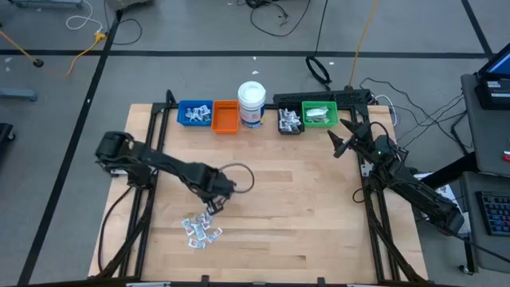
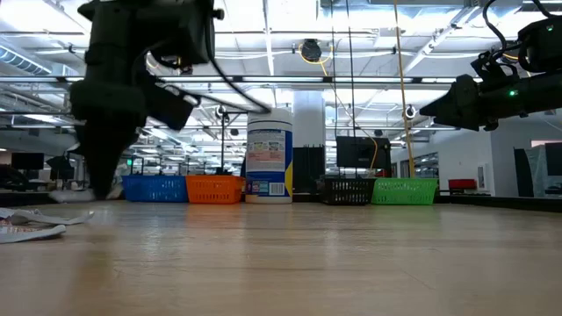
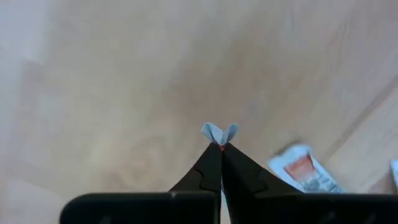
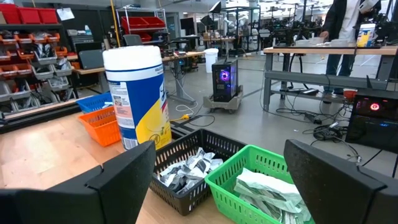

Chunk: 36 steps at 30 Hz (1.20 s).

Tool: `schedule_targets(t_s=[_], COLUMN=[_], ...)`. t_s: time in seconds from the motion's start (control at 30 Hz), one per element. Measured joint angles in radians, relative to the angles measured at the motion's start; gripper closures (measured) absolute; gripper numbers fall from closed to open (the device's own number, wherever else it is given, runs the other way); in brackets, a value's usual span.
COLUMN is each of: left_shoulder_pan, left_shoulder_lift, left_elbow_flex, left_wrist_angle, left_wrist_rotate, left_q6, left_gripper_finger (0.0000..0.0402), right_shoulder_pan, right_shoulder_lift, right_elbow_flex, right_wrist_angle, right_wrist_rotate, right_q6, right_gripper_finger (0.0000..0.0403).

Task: Pick & Place First Aid Supplies
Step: Put the ointment pack into the orange bin

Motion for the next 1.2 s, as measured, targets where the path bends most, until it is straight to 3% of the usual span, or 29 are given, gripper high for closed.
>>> schedule_targets(t_s=[0.33,0.57,0.73,0.97,1.2], left_shoulder_pan=[0.211,0.39,0.527,0.705,0.807], left_shoulder_lift=[-0.278,-0.34,-0.302,-0.185,-0.038], left_elbow_flex=[0.0,0.0,0.001,0.0,0.0], left_wrist_angle=[-0.009,0.092,0.336,0.544,0.717], left_wrist_rotate=[-0.301,-0.474,-0.489,-0.483,-0.36], left_q6=[0.027,0.034,0.086,0.105,0.15], left_gripper_finger=[0.04,0.04,0.04,0.0401,0.0401], right_shoulder_pan=[0.0,0.0,0.0,0.0,0.0], right_shoulder_lift=[0.0,0.0,0.0,0.0,0.0], right_elbow_flex=[0.0,0.0,0.0,0.0,0.0], right_wrist_angle=[0.0,0.0,0.0,0.0,0.0], right_wrist_rotate=[0.0,0.0,0.0,0.0,0.0], right_q6=[0.0,0.0,0.0,0.0,0.0], right_gripper_finger=[0.005,0.005,0.005,0.005,0.005])
